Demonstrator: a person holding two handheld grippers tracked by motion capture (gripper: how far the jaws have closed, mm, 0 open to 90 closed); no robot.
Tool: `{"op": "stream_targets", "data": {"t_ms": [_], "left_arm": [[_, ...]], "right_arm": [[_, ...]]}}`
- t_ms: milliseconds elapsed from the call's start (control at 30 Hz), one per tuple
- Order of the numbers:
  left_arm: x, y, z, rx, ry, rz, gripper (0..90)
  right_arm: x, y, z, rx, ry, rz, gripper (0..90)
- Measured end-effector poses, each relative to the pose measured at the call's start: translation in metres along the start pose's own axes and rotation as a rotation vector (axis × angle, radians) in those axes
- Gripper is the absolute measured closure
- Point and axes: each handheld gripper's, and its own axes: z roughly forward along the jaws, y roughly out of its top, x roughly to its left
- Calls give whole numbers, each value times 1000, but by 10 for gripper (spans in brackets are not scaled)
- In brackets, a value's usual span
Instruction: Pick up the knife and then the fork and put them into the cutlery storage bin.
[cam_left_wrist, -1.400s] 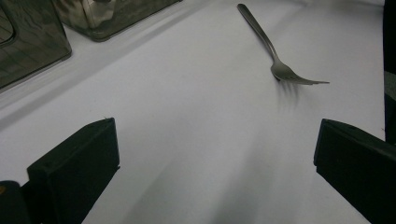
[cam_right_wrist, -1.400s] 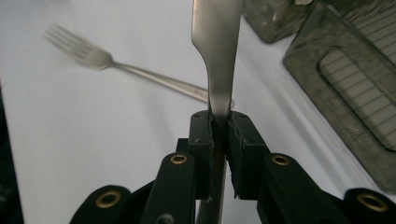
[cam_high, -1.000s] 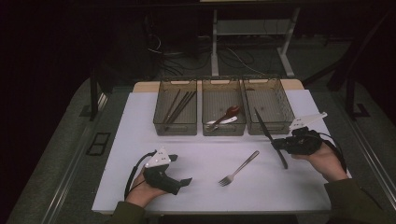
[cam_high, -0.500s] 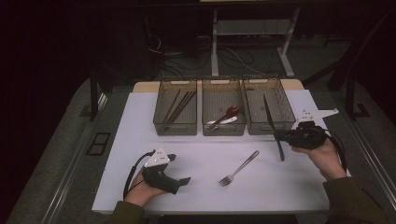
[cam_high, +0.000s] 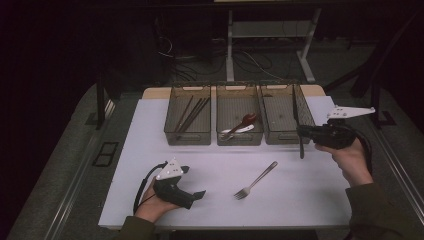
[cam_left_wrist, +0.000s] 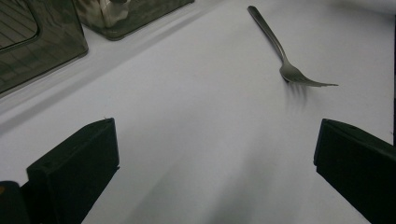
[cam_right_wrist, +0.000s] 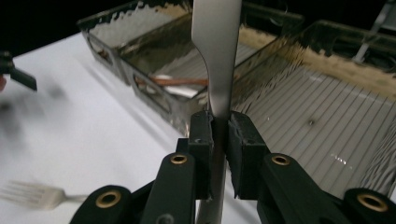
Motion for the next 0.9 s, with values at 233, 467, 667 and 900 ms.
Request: {"op": "stream_targets", "data": {"t_ms": [233,467,667,900], "left_arm": [[0,0,0,-7,-1,-1,0],[0,0,1,-6,-2,-2,0],[0,0,1,-7,-3,-3,0],[0,0,1,-8,-6,-3,0]], "right_arm": [[-6,16,0,-50,-23,8,800],[-18,36,2,-76,-62,5,800],[-31,50,4,-92,-94,18,800],[-45,61,12,-95,-142,29,800]]}}
